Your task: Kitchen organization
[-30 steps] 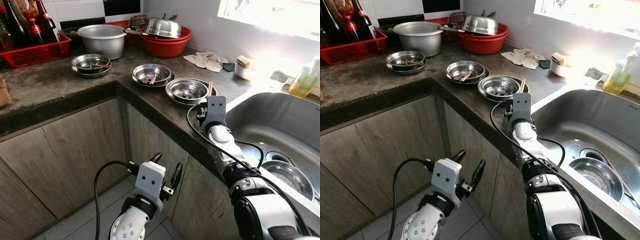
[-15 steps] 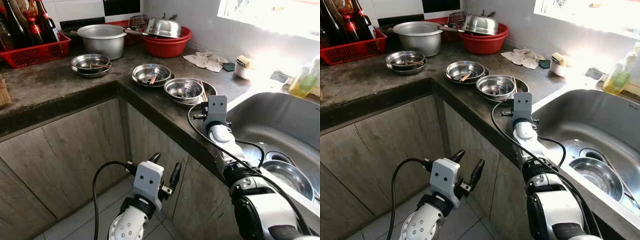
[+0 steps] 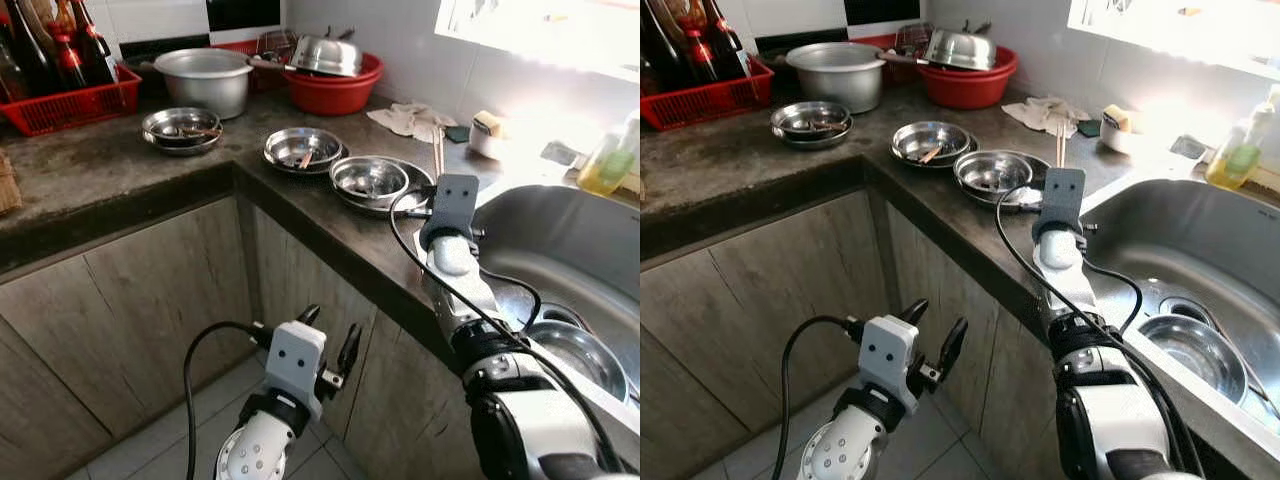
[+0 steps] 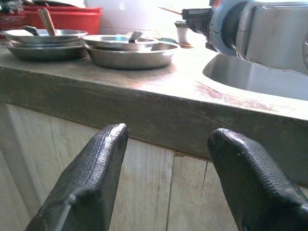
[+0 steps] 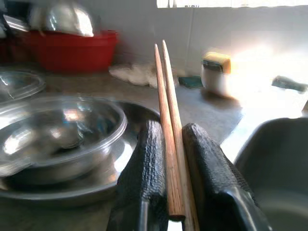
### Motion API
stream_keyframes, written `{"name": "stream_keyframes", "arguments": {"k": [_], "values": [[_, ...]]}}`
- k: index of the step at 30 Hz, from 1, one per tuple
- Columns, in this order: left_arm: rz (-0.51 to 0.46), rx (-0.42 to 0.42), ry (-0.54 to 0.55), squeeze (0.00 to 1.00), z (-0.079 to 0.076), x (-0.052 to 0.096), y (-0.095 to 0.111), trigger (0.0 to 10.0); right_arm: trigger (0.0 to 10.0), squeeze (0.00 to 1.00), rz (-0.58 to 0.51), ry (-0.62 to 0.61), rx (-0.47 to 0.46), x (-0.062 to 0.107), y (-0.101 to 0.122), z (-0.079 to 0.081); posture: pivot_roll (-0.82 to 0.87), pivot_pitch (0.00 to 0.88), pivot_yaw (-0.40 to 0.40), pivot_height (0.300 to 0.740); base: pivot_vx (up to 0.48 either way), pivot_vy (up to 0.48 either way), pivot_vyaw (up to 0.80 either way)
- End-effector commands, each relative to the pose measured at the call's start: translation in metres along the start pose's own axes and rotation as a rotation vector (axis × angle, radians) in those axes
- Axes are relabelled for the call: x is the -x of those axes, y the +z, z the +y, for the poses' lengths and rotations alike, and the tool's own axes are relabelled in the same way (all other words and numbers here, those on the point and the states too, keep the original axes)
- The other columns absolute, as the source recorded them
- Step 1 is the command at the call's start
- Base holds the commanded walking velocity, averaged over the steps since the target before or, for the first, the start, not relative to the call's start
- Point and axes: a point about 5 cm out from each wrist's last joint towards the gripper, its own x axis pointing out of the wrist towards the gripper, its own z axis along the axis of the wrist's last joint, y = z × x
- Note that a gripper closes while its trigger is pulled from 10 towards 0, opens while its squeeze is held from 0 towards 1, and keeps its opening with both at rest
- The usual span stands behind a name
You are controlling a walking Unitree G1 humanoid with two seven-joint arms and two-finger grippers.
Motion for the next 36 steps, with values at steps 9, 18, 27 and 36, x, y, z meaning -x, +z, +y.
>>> {"name": "stream_keyframes", "arguments": {"k": [9,18,27,36], "values": [[0.002,0.023,0.017,0.0,0.005,0.0,0.0,10.0,0.0,0.0,-0.159,0.11,-0.049,0.072,0.016,-0.008,0.14,0.022,-0.074,0.74,0.0,0.0,0.0],[0.008,0.031,0.016,0.0,0.006,-0.002,-0.002,10.0,0.0,0.0,-0.054,0.185,-0.028,0.131,0.007,-0.015,0.12,0.011,-0.06,0.74,0.0,0.0,-0.3],[0.018,0.033,-0.003,0.0,0.004,-0.003,-0.005,10.0,0.0,0.0,0.01,0.164,-0.007,0.142,-0.001,-0.022,0.11,0.0,-0.052,0.74,0.0,0.479,-0.18],[0.023,0.019,-0.009,0.0,0.005,-0.001,-0.006,10.0,0.0,0.0,0.037,0.167,0.0,0.146,-0.002,-0.021,0.11,0.0,-0.048,0.74,0.0,0.119,-0.8]]}}
